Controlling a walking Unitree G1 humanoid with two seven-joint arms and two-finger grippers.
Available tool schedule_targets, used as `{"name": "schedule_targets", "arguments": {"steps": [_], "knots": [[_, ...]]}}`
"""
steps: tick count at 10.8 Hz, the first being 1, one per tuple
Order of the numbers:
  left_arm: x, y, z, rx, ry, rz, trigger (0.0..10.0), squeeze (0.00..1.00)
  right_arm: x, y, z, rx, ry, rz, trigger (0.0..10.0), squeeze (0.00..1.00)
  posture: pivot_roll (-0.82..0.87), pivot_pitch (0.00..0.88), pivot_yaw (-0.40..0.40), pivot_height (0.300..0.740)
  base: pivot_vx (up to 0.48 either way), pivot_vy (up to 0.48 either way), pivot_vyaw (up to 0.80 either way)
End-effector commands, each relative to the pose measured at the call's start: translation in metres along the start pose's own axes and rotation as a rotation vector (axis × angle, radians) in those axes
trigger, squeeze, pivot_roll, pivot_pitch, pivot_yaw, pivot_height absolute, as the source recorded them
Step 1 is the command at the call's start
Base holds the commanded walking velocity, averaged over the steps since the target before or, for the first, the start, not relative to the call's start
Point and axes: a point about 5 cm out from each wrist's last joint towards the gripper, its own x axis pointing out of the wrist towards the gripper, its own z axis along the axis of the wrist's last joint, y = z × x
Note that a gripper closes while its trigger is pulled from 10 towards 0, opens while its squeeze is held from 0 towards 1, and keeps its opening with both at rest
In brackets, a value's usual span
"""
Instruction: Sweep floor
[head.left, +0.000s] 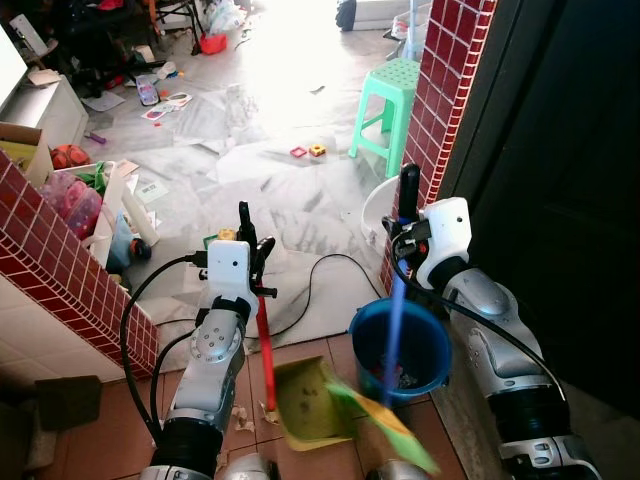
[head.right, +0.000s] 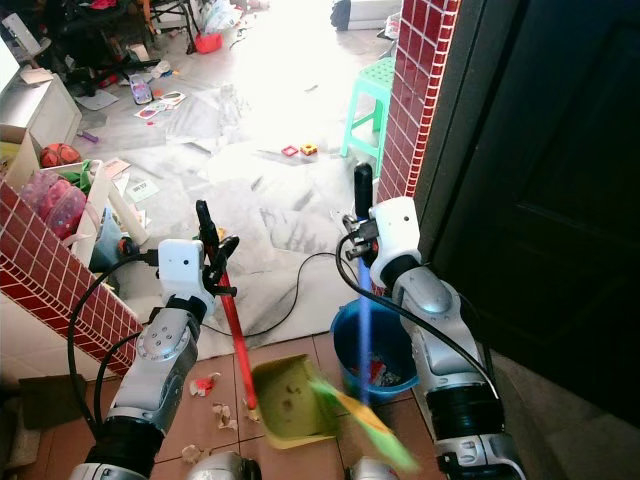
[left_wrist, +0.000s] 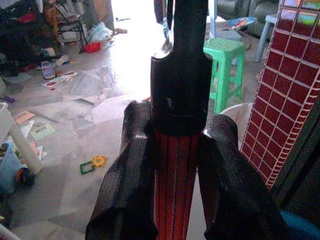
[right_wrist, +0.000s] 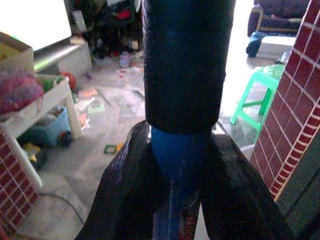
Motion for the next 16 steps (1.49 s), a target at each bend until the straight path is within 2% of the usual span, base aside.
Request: {"name": "schedule_targets", "arguments": {"steps": [1, 2, 3, 4, 6, 9, 11, 12, 13, 14, 16], "knots": [[0.002, 0.003, 0.007, 0.028, -0.027, 0.005, 10.0, 0.0, 0.003, 0.001, 0.026, -0.003, -0.127, 0.021, 10.0, 0.0, -0.12, 0.0, 0.07, 0.74, 0.0, 0.0, 0.0], [-0.001, 0.008, 0.006, 0.076, -0.039, 0.004, 10.0, 0.0, 0.001, -0.001, 0.032, -0.059, -0.162, 0.013, 10.0, 0.0, -0.12, 0.0, 0.069, 0.74, 0.0, 0.0, 0.0], [-0.003, 0.013, 0.006, 0.074, -0.038, 0.027, 10.0, 0.0, -0.001, -0.003, 0.032, -0.132, -0.168, 0.012, 10.0, 0.0, -0.12, 0.0, 0.068, 0.74, 0.0, 0.0, 0.0], [-0.005, 0.018, 0.006, 0.071, -0.041, 0.044, 10.0, 0.0, -0.006, -0.005, 0.028, -0.141, -0.151, 0.03, 10.0, 0.0, -0.11, 0.0, 0.066, 0.74, 0.0, 0.0, 0.0], [-0.008, 0.018, 0.003, 0.068, -0.026, 0.041, 10.0, 0.0, -0.021, -0.009, 0.012, -0.238, -0.084, 0.149, 10.0, 0.0, -0.11, 0.0, 0.07, 0.74, 0.0, 0.0, 0.0], [-0.005, 0.014, 0.006, 0.064, -0.032, 0.026, 10.0, 0.0, -0.024, -0.007, 0.008, -0.258, -0.055, 0.245, 10.0, 0.0, -0.11, 0.0, 0.073, 0.74, 0.0, 0.0, 0.0], [-0.005, 0.015, 0.006, 0.064, -0.031, 0.023, 10.0, 0.0, -0.024, -0.003, 0.004, -0.272, -0.053, 0.262, 10.0, 0.0, -0.11, 0.0, 0.074, 0.74, 0.0, 0.0, 0.0], [-0.005, 0.015, 0.006, 0.065, -0.03, 0.023, 10.0, 0.0, -0.023, -0.002, 0.004, -0.307, -0.064, 0.264, 10.0, 0.0, -0.11, 0.0, 0.075, 0.74, 0.0, 0.0, 0.0], [-0.004, 0.015, 0.006, 0.065, -0.03, 0.024, 10.0, 0.0, -0.021, -0.002, 0.009, -0.383, -0.117, 0.232, 10.0, 0.0, -0.11, 0.0, 0.075, 0.74, 0.0, 0.0, 0.0], [-0.004, 0.014, 0.007, 0.064, -0.032, 0.024, 10.0, 0.0, -0.018, -0.001, 0.024, -0.373, -0.233, 0.168, 10.0, 0.0, -0.11, 0.0, 0.075, 0.74, 0.0, 0.0, 0.0], [-0.003, 0.013, 0.007, 0.059, -0.032, 0.022, 10.0, 0.0, -0.016, 0.005, 0.026, -0.348, -0.252, 0.166, 10.0, 0.0, -0.11, 0.0, 0.074, 0.74, 0.0, 0.0, 0.0]]}}
